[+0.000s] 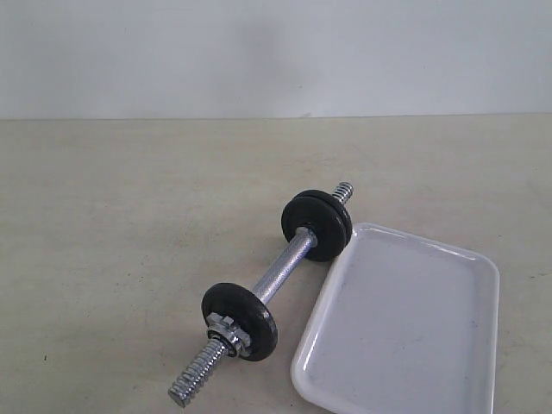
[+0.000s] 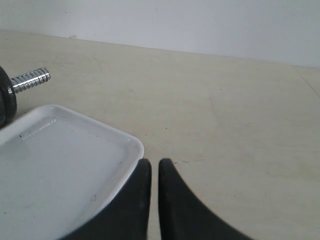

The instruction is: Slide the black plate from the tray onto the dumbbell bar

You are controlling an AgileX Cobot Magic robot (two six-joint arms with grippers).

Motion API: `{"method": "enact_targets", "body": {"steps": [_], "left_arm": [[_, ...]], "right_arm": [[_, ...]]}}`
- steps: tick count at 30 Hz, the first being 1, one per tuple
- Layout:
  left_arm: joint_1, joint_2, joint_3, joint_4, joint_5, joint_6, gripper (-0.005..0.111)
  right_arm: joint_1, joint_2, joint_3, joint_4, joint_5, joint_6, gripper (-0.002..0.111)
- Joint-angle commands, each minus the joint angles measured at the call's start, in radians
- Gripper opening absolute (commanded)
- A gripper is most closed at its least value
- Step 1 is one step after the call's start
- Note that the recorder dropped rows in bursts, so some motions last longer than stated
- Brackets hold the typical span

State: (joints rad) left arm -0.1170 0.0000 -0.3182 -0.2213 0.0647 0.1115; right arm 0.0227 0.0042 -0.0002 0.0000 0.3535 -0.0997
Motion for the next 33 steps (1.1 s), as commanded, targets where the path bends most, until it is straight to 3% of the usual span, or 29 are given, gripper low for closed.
{"method": "enact_targets", "body": {"steps": [1,7,14,20,33], "left_arm": [[0.004,0.000,0.046,0.552,0.070,-0.534,0.004],[0.004,0.000,0.180,0.356,0.070,-0.154,0.004],[0.004,0.000,0.318,0.268,0.056,-0.118,0.004],[0.004,0.000,0.318,0.245,0.233,-0.111,0.004],[0.024,0.000,0.318,0.243,0.304,-0.018,0.004]], "right_arm": [[-0.003,-0.004,0.000,0.000,-0.013,-0.004,0.004],[-0.003,-0.004,0.000,0.000,-0.022,-0.004,0.004],[-0.003,-0.004,0.000,0.000,-0.027,-0.004,0.004],[-0.003,-0.004,0.000,0.000,-0.027,-0.004,0.004],[-0.003,-0.004,0.000,0.000,-0.027,-0.004,0.004]]}}
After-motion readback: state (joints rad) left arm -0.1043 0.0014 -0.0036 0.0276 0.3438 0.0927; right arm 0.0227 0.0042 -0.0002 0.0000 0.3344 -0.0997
